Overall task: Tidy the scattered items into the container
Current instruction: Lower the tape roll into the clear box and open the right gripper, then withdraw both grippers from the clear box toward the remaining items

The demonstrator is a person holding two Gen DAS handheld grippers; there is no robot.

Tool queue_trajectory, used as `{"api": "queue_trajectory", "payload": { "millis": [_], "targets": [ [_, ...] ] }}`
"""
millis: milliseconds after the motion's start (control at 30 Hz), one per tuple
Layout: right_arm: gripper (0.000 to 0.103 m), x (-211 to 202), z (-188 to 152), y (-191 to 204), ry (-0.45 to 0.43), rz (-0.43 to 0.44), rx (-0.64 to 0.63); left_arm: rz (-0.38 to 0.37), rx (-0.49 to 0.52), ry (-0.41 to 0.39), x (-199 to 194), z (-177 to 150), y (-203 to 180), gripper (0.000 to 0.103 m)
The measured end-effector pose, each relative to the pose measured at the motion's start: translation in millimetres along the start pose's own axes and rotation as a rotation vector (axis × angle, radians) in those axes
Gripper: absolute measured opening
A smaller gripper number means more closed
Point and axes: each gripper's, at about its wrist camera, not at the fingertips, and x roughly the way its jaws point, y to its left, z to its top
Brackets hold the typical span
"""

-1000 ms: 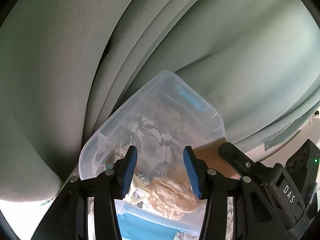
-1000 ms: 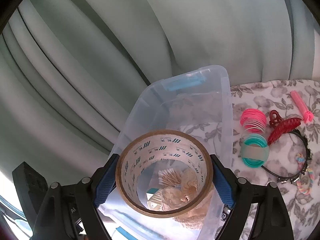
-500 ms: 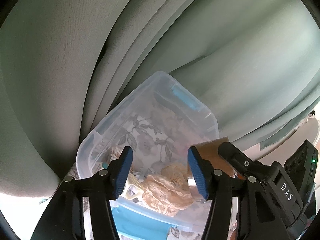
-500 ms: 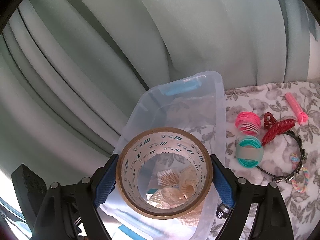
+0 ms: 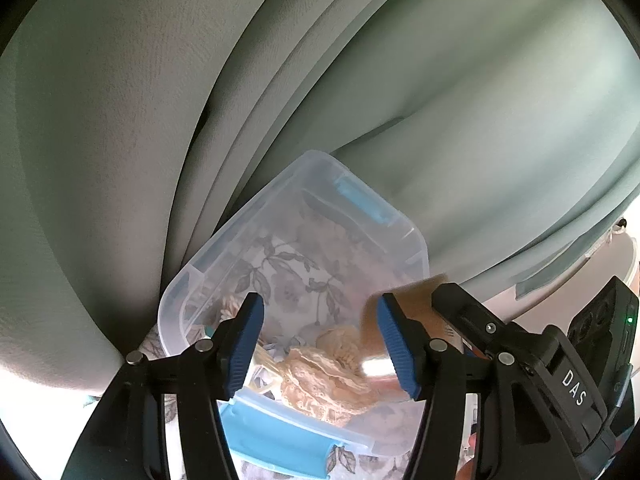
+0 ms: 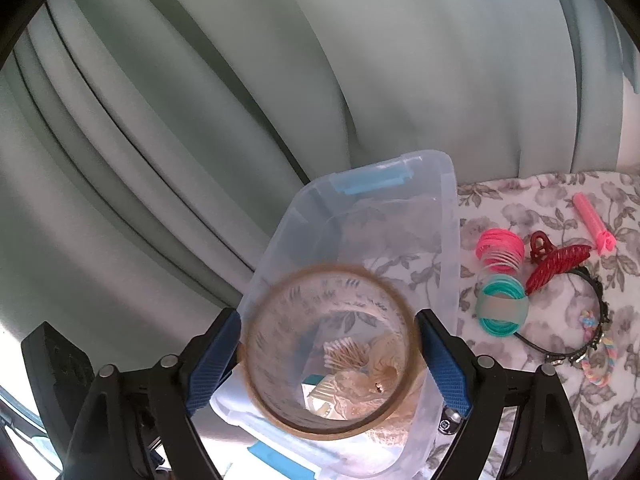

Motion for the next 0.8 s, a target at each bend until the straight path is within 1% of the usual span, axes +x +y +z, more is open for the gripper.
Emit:
{"api": "queue_trajectory", "payload": {
  "millis": [67,333,533,633,800],
  "targets": [
    [0.097,-4,1,4,-0.015,0.002,-0.017,-0.002,0.003,-0.001,-2,0,-1,0.061],
    [0.098,-16,-1,8,-0.029,0.0,-0.036,-0.002,0.017,-0.005,-10,0,-6,0.061],
    [0.098,-33,-5,7,-0.052,-0.009,-0.034,0.01,0.035,-0.016,-21,-1,-16,0.061],
    [0.099,-43,-7,7,-0.049,0.004,-0.029,0.011,0.049,-0.025,-29,-2,-23,0.061],
    [0.101,-64,-9,4,-0.079,0.003,-0.024,-0.009,0.072,-0.026,-43,-7,-38,0.062]
  ]
}}
